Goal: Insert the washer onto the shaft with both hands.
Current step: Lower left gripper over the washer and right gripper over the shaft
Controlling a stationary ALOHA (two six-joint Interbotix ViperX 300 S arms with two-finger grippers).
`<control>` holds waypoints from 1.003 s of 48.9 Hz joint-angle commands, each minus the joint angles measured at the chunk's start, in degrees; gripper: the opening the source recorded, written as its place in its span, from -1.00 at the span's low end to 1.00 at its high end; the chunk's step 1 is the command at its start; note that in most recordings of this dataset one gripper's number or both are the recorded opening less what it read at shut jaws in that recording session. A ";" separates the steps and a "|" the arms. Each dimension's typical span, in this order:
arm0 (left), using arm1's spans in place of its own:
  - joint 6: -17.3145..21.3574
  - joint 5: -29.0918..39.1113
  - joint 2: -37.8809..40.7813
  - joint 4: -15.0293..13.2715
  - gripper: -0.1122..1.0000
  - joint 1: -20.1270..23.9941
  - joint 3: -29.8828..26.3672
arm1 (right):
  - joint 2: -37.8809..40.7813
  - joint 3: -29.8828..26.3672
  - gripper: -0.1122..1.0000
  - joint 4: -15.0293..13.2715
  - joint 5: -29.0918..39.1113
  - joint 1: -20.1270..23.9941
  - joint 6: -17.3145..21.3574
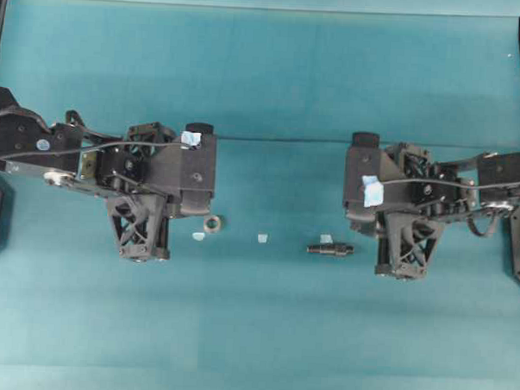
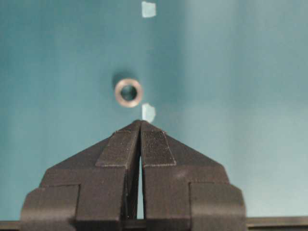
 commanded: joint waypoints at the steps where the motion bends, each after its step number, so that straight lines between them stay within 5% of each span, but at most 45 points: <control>1: 0.26 -0.62 -0.26 0.18 -0.69 0.70 -0.62 | 0.35 -0.88 -0.68 -0.09 -0.18 0.00 -0.44; 6: 0.79 -0.97 0.35 0.18 -0.28 0.88 -0.35 | 1.58 -0.88 -0.30 -0.70 -0.09 0.00 -0.35; 14: 1.05 -1.67 2.20 0.18 0.64 0.88 0.53 | 3.78 -0.88 0.58 -1.85 -0.18 0.09 -0.35; 17: 1.23 -3.08 2.64 0.18 0.83 0.88 0.88 | 4.39 -0.88 0.74 -1.93 -0.35 0.09 -0.35; 23: 2.46 -7.03 3.34 0.18 0.69 0.88 1.49 | 5.01 -0.88 0.71 -2.02 -1.41 0.09 -0.35; 49: 2.81 -11.87 10.81 0.18 0.69 1.05 1.76 | 8.35 -0.53 0.70 -1.93 -4.57 0.00 -0.18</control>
